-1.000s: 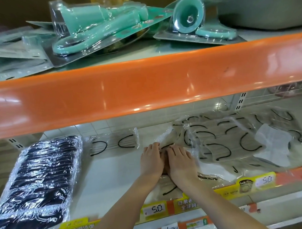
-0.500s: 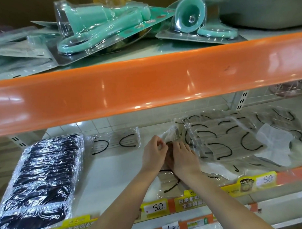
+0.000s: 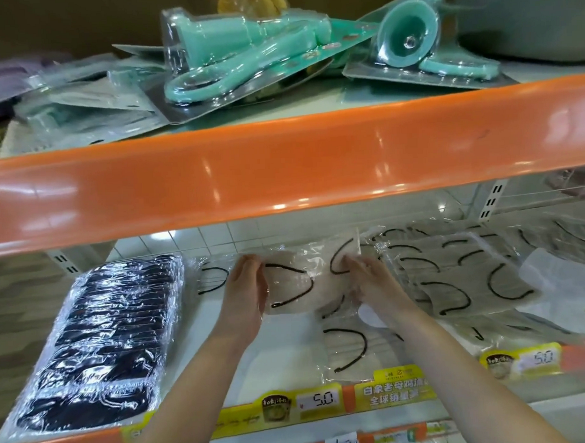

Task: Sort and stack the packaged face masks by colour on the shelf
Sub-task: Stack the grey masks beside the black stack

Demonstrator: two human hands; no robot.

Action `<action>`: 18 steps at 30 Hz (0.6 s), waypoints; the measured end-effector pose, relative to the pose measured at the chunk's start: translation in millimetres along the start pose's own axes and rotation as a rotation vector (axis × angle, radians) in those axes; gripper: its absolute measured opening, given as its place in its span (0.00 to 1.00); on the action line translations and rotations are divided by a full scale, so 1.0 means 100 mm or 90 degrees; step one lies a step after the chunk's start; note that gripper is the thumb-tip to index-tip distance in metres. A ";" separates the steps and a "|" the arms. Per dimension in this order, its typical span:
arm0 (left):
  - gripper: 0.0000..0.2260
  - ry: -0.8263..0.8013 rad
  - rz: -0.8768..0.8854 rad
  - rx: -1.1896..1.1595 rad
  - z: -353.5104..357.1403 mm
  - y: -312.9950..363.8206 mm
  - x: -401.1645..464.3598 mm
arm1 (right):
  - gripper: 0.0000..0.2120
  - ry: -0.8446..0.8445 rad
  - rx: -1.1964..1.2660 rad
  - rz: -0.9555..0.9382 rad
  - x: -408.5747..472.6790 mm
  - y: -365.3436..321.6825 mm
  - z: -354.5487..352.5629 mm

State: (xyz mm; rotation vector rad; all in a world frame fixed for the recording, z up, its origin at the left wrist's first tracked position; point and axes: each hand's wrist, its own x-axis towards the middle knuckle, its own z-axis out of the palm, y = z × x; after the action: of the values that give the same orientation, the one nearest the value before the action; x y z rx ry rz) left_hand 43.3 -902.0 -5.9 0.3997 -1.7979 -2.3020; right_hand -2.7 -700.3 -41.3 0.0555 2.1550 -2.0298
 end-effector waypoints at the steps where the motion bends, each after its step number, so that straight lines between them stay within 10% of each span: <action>1: 0.10 0.008 0.023 0.028 -0.06 0.00 0.01 | 0.15 -0.033 0.035 0.000 -0.02 -0.03 0.02; 18: 0.12 0.211 0.048 0.385 -0.93 -0.21 0.13 | 0.07 -0.005 -0.017 0.007 0.00 0.05 0.50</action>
State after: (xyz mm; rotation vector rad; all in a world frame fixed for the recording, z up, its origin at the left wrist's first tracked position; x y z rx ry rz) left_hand 62.3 -986.5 -48.8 0.7334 -2.2351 -1.4869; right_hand 3.1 -749.7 -49.0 0.0565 2.1720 -1.9915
